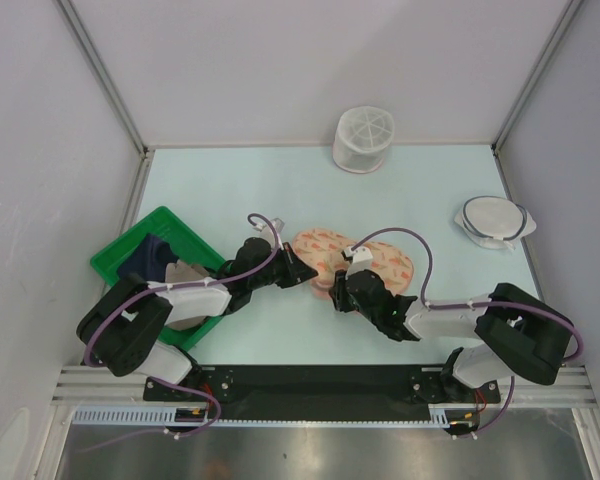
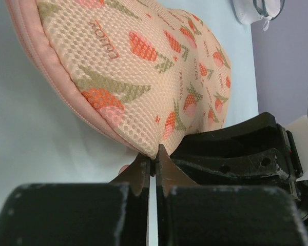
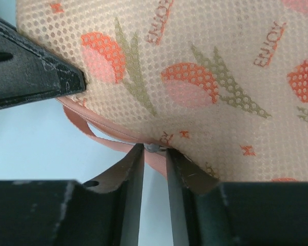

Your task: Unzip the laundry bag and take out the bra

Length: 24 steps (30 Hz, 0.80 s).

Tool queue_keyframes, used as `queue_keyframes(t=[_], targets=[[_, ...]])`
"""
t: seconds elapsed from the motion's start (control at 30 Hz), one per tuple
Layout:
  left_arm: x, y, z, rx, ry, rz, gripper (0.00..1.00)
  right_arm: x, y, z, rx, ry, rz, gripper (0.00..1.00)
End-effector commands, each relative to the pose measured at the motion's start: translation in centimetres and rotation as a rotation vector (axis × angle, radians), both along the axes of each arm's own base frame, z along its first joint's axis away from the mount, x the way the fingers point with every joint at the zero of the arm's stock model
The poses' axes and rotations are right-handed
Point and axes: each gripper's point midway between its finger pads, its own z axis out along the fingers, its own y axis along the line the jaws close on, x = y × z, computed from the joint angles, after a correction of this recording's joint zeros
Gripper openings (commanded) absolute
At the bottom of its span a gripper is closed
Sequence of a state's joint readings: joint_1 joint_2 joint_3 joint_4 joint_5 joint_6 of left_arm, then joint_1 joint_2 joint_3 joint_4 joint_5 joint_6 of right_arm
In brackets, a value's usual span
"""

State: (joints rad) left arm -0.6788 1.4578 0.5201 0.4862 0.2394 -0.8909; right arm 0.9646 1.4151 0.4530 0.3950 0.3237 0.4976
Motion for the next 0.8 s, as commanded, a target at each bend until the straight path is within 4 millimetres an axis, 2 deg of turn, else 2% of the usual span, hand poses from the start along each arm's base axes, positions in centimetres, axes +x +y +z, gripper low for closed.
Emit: queue_keyframes(t=[0.0, 0.03, 0.2, 0.43, 0.77], targets=[[0.2, -0.8, 2.4, -0.06, -0.043, -0.02, 0.0, 1.8, 1.0, 2.4, 0.042, -0.078, -0.025, 0.24], [0.2, -0.8, 2.3, -0.058, -0.041, -0.02, 0.0, 1.9, 0.8, 2.5, 0.041, -0.082, -0.03, 0.18], [0.3, -0.8, 2.4, -0.052, -0.046, -0.016, 0.0, 1.9, 0.5, 2.4, 0.028, -0.084, -0.041, 0.0], [0.9, -0.4, 2.4, -0.031, -0.057, 0.0, 0.0, 1.5, -0.5, 1.5, 0.003, -0.063, -0.064, 0.0], [2.0, 1.2, 2.1, -0.006, -0.063, 0.04, 0.0, 0.5, -2.3, 1.6, 0.007, -0.05, -0.103, 0.0]])
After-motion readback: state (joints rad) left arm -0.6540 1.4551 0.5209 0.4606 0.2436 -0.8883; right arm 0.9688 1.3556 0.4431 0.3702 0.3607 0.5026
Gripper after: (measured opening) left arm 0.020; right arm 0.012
